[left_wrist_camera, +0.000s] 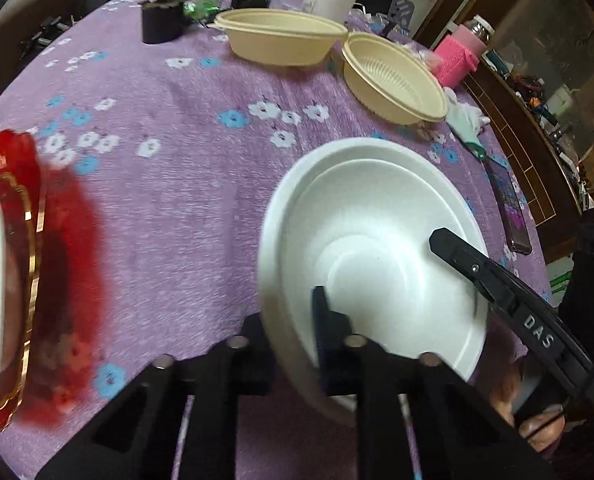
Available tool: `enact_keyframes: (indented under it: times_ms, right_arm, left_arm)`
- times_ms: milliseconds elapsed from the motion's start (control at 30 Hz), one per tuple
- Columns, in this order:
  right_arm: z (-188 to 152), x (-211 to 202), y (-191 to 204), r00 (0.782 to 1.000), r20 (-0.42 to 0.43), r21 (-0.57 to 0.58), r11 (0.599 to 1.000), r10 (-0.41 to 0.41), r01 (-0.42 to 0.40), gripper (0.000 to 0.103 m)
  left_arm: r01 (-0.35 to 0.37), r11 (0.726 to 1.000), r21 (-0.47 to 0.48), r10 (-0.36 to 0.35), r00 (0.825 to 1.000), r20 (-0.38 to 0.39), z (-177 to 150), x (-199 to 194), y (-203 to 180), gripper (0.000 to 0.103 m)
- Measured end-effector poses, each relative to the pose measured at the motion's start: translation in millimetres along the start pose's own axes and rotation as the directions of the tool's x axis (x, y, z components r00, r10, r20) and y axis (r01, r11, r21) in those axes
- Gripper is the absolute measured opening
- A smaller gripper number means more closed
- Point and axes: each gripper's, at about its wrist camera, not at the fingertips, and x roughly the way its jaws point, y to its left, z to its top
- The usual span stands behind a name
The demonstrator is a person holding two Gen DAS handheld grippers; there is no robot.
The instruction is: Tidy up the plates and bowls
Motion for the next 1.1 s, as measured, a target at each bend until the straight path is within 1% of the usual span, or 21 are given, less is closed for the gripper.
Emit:
enact_keyframes:
  times_ms: [67, 233, 267, 333, 433, 533, 567, 633, 700, 800, 867, 967, 1100]
  right_arm:
    - [-1, 2, -2, 1.000, -0.008, 0.013, 1.000, 0.015, -0.015, 0.012]
    - [-4, 1, -2, 0.999, 0.004, 0.019, 0.999, 0.041, -0.041, 0.012]
    - [-5, 0, 1, 0.999, 0.007, 0.013, 0.999, 0.042, -0.042, 0.012]
    - [-7, 0, 10, 0.999, 0.007, 0.001, 0.999, 0.045, -0.045, 0.012]
    - [-8, -1, 27, 0.997, -0.014, 0.012, 0.997, 0.081, -0.081, 0.013]
    - [-3, -2, 59, 0.994, -0.015, -0.033, 0.994, 0.104, -0.105, 0.013]
    - [-1, 0, 78, 0.994, -0.011, -0.068, 0.992, 0.106, -0.107, 0.013]
    - [1, 5, 104, 0.994, -0.009, -0.115, 0.987, 0.111, -0.111, 0.013]
    - [2, 17, 138, 0.991, -0.024, -0.156, 0.979, 0.128, -0.130, 0.014]
    - [1, 42, 184, 0.986, -0.070, -0.204, 0.965, 0.151, -0.162, 0.014]
    - [-2, 61, 216, 0.982, -0.113, -0.249, 0.952, 0.154, -0.178, 0.014]
    - [-10, 85, 249, 0.981, -0.148, -0.296, 0.941, 0.124, -0.163, 0.014]
    - [-19, 108, 269, 0.981, -0.176, -0.325, 0.936, 0.083, -0.137, 0.014]
  left_arm:
    - [-0.004, 1.000, 0.005, 0.004, 1.000, 0.005, 0, 1, -1, 0.012]
    - [0.019, 1.000, 0.003, -0.020, 1.000, 0.006, -5, -3, 1, 0.012]
    - [0.027, 1.000, 0.001, -0.027, 1.000, 0.004, -7, -6, 2, 0.012]
    - [0.013, 1.000, 0.003, -0.014, 1.000, 0.012, -12, -15, 6, 0.012]
    - [0.007, 1.000, -0.004, -0.007, 0.999, 0.036, -17, -36, 16, 0.013]
    - [0.001, 1.000, -0.025, 0.001, 0.996, 0.094, -20, -66, 36, 0.013]
    - [-0.004, 0.999, -0.039, 0.009, 0.993, 0.115, -21, -77, 45, 0.013]
    - [-0.036, 0.997, -0.065, 0.046, 0.987, 0.152, -23, -96, 65, 0.013]
    - [-0.066, 0.992, -0.106, 0.083, 0.982, 0.169, -26, -110, 88, 0.013]
    - [-0.099, 0.979, -0.178, 0.130, 0.976, 0.172, -30, -127, 127, 0.013]
    - [-0.138, 0.966, -0.217, 0.178, 0.969, 0.174, -31, -137, 153, 0.013]
    - [-0.174, 0.950, -0.260, 0.223, 0.960, 0.171, -29, -143, 184, 0.013]
    - [-0.215, 0.934, -0.286, 0.270, 0.948, 0.168, -25, -140, 211, 0.013]
